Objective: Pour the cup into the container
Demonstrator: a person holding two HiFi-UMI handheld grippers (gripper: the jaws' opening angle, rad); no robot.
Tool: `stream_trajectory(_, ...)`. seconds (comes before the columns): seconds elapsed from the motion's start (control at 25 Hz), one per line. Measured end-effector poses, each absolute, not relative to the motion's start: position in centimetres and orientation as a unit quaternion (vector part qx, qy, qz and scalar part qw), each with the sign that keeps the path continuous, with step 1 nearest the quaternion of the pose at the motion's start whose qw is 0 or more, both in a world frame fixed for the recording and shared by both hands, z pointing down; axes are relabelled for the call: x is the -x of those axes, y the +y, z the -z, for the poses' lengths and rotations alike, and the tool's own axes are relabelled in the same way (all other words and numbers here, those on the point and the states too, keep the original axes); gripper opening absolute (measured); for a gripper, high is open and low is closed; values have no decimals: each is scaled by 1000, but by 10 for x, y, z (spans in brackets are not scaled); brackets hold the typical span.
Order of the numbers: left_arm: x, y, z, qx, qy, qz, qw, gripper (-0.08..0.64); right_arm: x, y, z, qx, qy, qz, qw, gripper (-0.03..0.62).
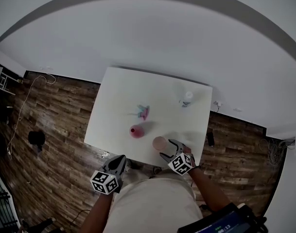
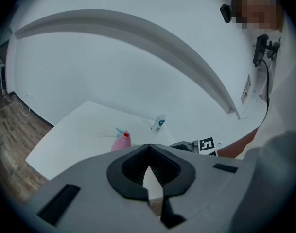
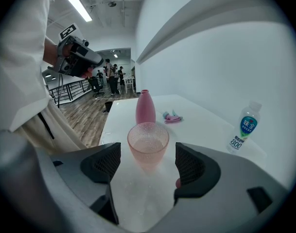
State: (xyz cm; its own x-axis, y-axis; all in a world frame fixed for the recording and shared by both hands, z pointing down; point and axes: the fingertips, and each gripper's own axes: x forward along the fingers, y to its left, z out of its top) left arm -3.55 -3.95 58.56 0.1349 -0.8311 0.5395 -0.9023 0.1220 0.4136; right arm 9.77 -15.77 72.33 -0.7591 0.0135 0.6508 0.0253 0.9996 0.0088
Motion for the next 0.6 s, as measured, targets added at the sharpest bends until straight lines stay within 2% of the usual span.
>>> stream_trajectory(0.6, 45, -45, -591, -655, -657, -46, 370, 11, -83, -161, -749, 15, -932, 19, 362, 334)
